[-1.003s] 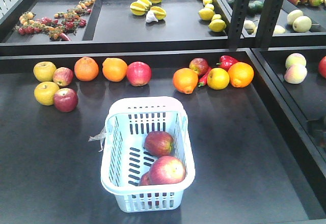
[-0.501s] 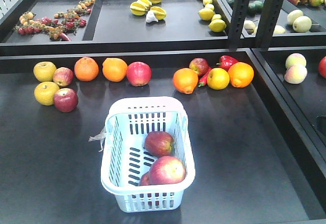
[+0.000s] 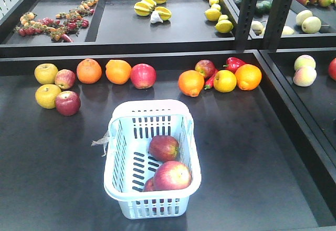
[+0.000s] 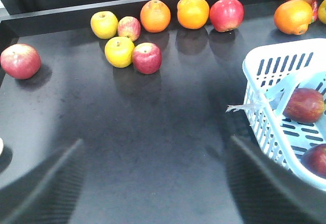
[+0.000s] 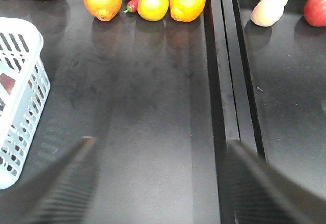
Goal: Pick three apples into basket with both arms
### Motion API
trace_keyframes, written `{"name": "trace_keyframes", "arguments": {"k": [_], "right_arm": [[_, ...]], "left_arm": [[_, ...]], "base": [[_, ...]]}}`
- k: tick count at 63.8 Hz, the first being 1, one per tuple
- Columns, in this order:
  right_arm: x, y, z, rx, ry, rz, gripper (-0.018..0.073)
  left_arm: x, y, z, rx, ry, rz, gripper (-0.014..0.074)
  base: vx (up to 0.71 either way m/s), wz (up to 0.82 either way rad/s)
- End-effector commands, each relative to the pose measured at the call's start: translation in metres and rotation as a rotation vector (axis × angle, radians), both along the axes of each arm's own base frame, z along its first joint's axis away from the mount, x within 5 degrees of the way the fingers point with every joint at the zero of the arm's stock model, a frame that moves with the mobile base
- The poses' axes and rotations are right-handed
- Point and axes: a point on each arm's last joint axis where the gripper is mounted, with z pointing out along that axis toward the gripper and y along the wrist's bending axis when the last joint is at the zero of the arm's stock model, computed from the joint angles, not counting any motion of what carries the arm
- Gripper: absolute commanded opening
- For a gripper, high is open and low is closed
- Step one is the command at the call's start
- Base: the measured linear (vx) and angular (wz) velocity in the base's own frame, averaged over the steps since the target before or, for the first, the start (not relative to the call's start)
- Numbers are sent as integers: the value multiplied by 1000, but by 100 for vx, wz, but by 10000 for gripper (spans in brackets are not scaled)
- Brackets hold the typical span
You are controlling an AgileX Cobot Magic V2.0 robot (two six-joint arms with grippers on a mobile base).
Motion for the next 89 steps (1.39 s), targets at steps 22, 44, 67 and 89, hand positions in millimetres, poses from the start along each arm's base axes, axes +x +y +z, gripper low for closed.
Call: {"name": "trace_keyframes", "arguments": {"k": [22,44,67,89], "right_arm": [[2,-2,14,-9,-95,-11,-9],[2,-2,13,-9,-92,-11,-8],[2,-2,13,-9,-92,-11,-8],[2,-2,13,-9,-92,-11,-8]], "left_arm": [[3,0,12,-13,-79,1,-8],[3,0,12,-13,-79,1,-7],[3,0,12,-13,-79,1,-7],[-8,-4,5,-93,-326,-50,-8]], "base": [[0,0],[0,0],[0,0],[0,0]]}}
